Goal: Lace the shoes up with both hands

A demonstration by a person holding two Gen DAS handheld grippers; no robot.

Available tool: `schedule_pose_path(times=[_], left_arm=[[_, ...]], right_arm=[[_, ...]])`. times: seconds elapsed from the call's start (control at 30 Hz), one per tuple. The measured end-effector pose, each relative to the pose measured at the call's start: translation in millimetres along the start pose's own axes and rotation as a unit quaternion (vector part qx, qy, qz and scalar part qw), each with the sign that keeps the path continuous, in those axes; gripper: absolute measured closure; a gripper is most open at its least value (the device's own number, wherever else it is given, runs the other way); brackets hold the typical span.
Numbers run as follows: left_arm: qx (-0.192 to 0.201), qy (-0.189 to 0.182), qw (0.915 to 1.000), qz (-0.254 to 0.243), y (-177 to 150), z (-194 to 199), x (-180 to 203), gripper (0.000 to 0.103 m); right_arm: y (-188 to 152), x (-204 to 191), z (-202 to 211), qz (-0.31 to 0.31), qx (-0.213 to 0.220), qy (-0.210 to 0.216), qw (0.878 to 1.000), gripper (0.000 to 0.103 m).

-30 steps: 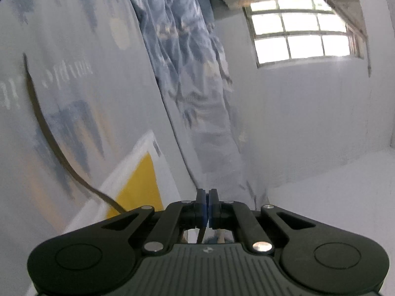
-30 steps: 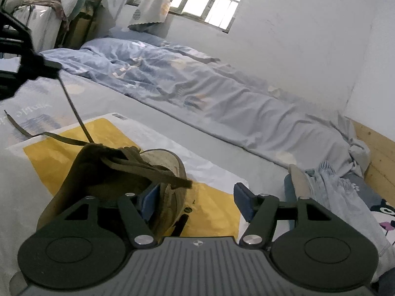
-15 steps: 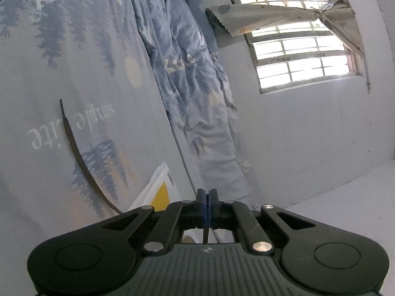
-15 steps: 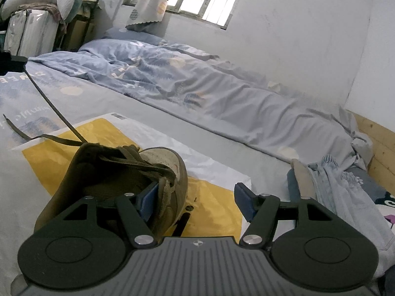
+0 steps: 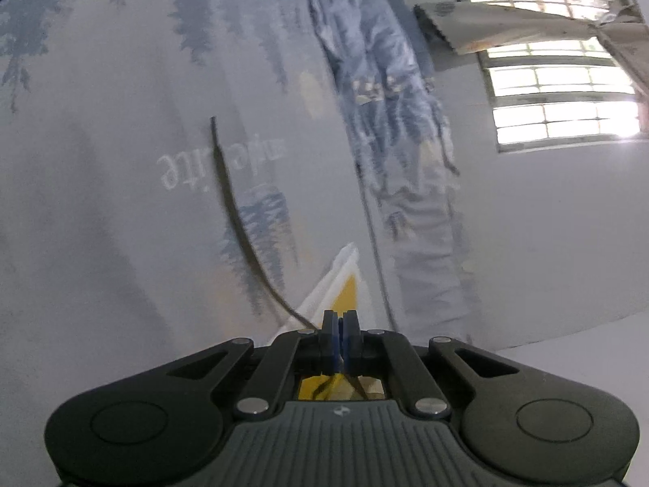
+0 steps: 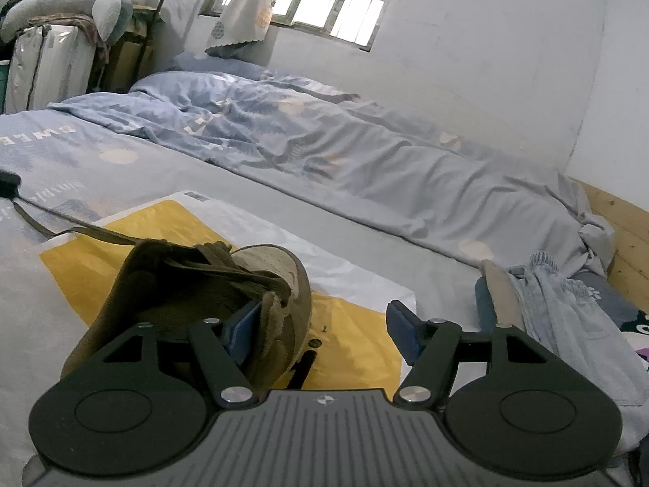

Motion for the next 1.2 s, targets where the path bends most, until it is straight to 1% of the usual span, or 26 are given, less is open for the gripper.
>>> schedule_pose_path(times=[0.13,0.2,0.23,0.27,0.3,0.33,0.37,0.47,0.6,0.9,1.1,1.2], left_arm=[[-0.010,0.033,0.9992,0.019,0,-8,-17,0.103],[0.001,0.042,0.9990,0.014,5,-7,-21,0.099],[0.011,0.044,0.9989,0.014,9,-7,-22,0.091],[0.018,0.044,0.9988,0.014,13,-8,-22,0.075],[0.023,0.044,0.9987,0.013,17,-9,-22,0.064],[0.030,0.050,0.9982,0.013,21,-10,-24,0.050],[0.037,0.060,0.9974,0.013,24,-11,-25,0.049],[0.036,0.084,0.9958,0.007,28,-17,-28,0.049],[0.040,0.098,0.9943,-0.001,35,-27,-28,0.049],[0.053,0.103,0.9931,-0.016,47,-49,-31,0.049],[0.070,0.100,0.9920,-0.033,54,-57,-28,0.050],[0.076,0.105,0.9902,-0.051,55,-61,-25,0.051]], right_arm=[[1,-2,3,-0.005,0.003,0.012,1.000,0.035],[2,-2,4,-0.007,0.004,0.013,1.000,0.035],[3,-1,5,-0.009,0.007,0.013,1.000,0.035],[4,0,6,-0.012,0.009,0.013,1.000,0.035],[5,2,7,-0.017,0.012,0.014,1.000,0.035],[6,3,8,-0.021,0.015,0.015,1.000,0.035],[8,4,9,-0.025,0.018,0.015,0.999,0.035],[11,5,10,-0.031,0.024,0.016,0.999,0.035],[14,7,11,-0.036,0.028,0.018,0.999,0.035],[16,10,13,-0.044,0.030,0.020,0.998,0.034],[17,9,15,-0.045,0.032,0.023,0.998,0.034],[17,10,16,-0.049,0.032,0.024,0.998,0.034]])
Point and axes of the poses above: each gripper's, at about its wrist camera, not at the fingertips, and z roughly against the way its jaws point, x to its right, y to its top, the point moved 9 cm from there along -z, roughly the way its jaws point, and after that the axes turned 5 degrees about -y, right-handed, at the moved point
